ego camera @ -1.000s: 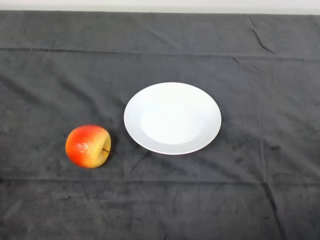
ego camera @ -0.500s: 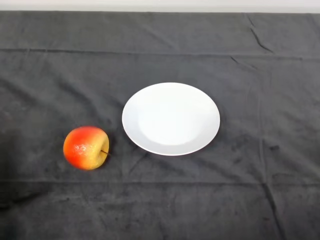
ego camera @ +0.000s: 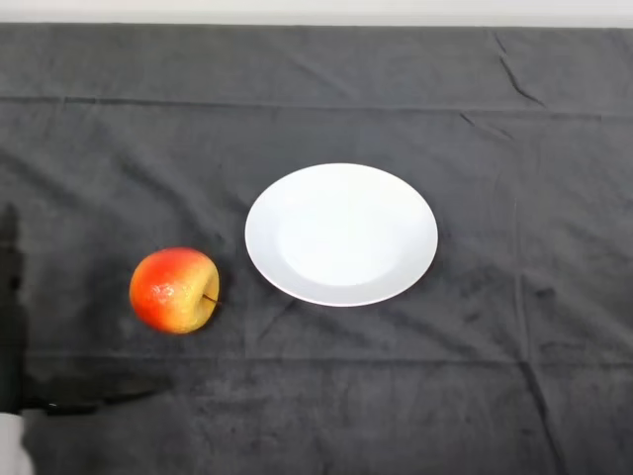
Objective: Move the apple to the plate
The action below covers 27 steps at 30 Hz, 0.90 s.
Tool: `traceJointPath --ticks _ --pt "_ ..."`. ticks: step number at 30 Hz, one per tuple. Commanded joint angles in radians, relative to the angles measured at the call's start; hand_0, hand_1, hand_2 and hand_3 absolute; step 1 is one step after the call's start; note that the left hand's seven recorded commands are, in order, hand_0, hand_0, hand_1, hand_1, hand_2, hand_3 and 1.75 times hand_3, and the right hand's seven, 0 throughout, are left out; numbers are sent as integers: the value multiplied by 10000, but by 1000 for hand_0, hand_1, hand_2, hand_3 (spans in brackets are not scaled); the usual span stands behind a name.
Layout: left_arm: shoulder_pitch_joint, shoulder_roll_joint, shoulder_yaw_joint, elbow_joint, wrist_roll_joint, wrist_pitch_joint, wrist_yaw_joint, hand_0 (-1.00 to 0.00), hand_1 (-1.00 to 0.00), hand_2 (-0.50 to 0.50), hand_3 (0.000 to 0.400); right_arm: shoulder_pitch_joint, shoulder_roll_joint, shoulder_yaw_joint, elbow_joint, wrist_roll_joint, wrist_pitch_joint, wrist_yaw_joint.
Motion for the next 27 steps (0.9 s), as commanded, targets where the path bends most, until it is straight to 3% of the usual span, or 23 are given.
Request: traceJointPath --ticks 1,8,17,25,26,27 --pt "-451 -44 -196 -209 209 212 133 0 0 0 0 69 -121 -63 -162 -66 -1 -127" --pt "-1763 -197 -819 868 299 457 169 0 0 0 0 80 -112 -55 -194 -62 6 -146" --pt "-3230 -606 -1700 3038 340 -53 495 0 0 0 0 85 -112 -50 -206 -53 13 -158" --pt "-4056 -789 -2291 4402 148 -436 490 0 0 0 0 80 -119 -51 -192 -43 18 -156" --pt "-4125 -801 -2350 4540 126 -491 485 -945 0 -473 378 79 -120 -52 -189 -41 18 -155" --pt "-4190 -809 -2406 4673 105 -547 479 -1000 -133 -433 400 78 -121 -52 -186 -40 19 -154"
